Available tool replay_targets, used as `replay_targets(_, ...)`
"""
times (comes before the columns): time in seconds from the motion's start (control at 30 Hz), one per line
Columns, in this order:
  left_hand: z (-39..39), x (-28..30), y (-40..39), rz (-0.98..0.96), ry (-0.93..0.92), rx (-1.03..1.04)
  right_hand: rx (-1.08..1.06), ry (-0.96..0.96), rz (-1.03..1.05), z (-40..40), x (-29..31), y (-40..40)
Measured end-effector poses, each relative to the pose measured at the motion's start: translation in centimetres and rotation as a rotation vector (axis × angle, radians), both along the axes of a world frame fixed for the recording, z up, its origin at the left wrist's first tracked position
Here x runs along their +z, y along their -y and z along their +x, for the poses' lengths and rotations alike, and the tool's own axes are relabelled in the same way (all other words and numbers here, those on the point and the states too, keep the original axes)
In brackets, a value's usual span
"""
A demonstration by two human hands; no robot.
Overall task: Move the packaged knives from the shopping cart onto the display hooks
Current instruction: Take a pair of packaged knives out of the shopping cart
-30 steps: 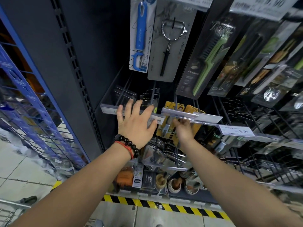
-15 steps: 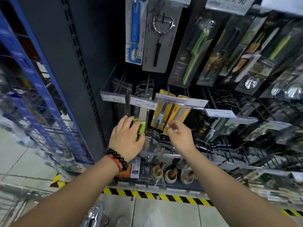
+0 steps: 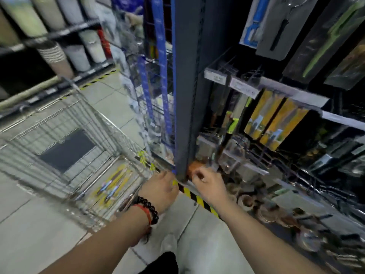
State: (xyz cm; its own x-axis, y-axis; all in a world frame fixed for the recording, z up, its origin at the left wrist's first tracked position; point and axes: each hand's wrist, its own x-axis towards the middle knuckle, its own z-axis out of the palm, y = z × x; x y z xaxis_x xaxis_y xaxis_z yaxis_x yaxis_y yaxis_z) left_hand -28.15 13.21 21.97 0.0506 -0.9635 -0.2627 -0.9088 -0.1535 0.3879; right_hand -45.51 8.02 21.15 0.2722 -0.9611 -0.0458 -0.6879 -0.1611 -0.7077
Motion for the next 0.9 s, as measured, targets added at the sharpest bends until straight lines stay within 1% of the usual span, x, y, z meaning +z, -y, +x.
replay_targets(0.13, 3.8, 0.9, -5.7, -0.021, -0.025, 0.125, 0.031, 0.189, 0.080, 5.2, -1.0, -4.0)
replay_targets(0.2, 5.9, 0.5, -8.2, -0.021, -0.023, 0.168, 0.061, 0.220, 0.113, 7.3, -1.4, -6.1)
replay_targets(0.33, 10.8, -0.7, -12.7, -0.029, -0.045, 0.281, 0.140, 0.198, 0.156, 11.7, -2.4, -9.5)
replay_targets(0.47, 16.8, -1.9, -17.0, -0.011, -0.058, 0.343, 0.184, 0.141, 0.200, 18.2, -4.2, -13.0)
replay_targets(0.53, 20.5, -2.7, -19.2, -0.018, -0.082, 0.355, 0.182, 0.110, 0.228, 22.3, -4.9, -15.2)
replay_targets(0.63, 26.6, -3.7, -22.1, -0.017, -0.119, 0.351, 0.153, 0.127, 0.298, 28.6, -6.3, -18.6)
replay_targets(0.7, 30.6, -4.2, -23.2, -0.020, -0.136, 0.343, 0.120, 0.129, 0.298, 32.3, -6.8, -20.2)
replay_targets(0.8, 35.6, -4.2, -23.6, -0.023, -0.146, 0.301, 0.067, 0.138, 0.300, 36.5, -6.8, -21.3)
replay_targets(0.9, 39.4, -4.0, -22.5, -0.047, -0.163, 0.233, -0.007, 0.192, 0.329, 39.6, -6.4, -21.2)
